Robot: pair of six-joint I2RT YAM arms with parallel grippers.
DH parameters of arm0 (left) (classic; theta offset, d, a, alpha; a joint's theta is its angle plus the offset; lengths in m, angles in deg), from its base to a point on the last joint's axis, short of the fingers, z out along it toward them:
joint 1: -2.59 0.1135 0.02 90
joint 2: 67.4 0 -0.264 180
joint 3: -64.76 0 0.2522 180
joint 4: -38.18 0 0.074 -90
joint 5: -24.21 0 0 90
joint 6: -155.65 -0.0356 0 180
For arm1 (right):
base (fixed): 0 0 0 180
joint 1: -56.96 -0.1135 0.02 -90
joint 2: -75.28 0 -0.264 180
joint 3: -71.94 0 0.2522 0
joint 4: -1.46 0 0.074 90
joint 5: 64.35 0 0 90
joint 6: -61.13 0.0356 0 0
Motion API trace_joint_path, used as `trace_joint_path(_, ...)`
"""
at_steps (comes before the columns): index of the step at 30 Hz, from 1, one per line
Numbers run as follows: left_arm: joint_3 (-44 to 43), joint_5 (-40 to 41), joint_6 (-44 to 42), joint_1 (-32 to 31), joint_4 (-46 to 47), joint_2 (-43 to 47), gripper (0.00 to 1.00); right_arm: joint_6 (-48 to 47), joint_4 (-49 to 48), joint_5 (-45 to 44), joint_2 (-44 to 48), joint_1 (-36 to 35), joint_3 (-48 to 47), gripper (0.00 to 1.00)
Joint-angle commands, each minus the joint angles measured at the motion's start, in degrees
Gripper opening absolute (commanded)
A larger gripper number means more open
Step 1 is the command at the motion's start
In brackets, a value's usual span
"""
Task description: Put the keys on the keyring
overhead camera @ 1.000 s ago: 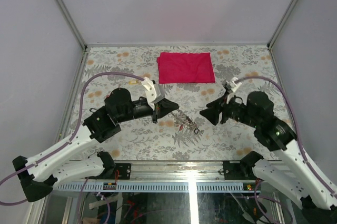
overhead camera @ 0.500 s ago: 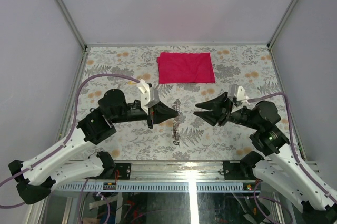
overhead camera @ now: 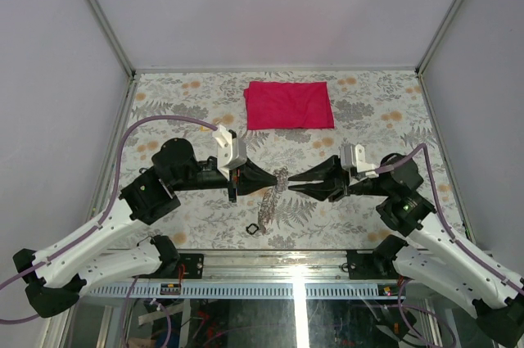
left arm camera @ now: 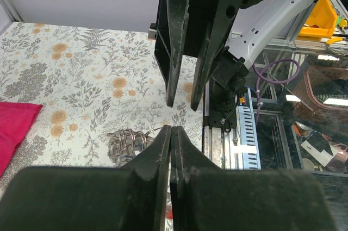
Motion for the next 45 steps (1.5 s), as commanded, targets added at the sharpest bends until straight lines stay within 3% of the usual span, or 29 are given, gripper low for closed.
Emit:
trace_joint_path(1, -2.29, -1.10, -0.16, -0.31, 3.40, 0.72, 0.00, -5.02, -1.58, -1.42, -0.42, -2.23, -0.66, 0.28)
trace_joint_path(27, -2.31, -1.29, 0.85, -0.31, 4.36, 0.22, 0.00, -5.90, -4.51, -2.11, -6.64, -6.43, -2.06, 0.27)
trace_joint_path(40, -2.04, -1.58, 0.65, -0.25, 4.51, -0.15, 0.00, -6.11, -5.46, -2.55, -7.09, -6.81, -2.78, 0.38)
trace_joint_path(45, -2.04, -1.68, 0.53, -0.37, 4.50, -0.29, 0.00, -6.41, -5.12, -3.03, -6.91, -6.79, -2.87, 0.37)
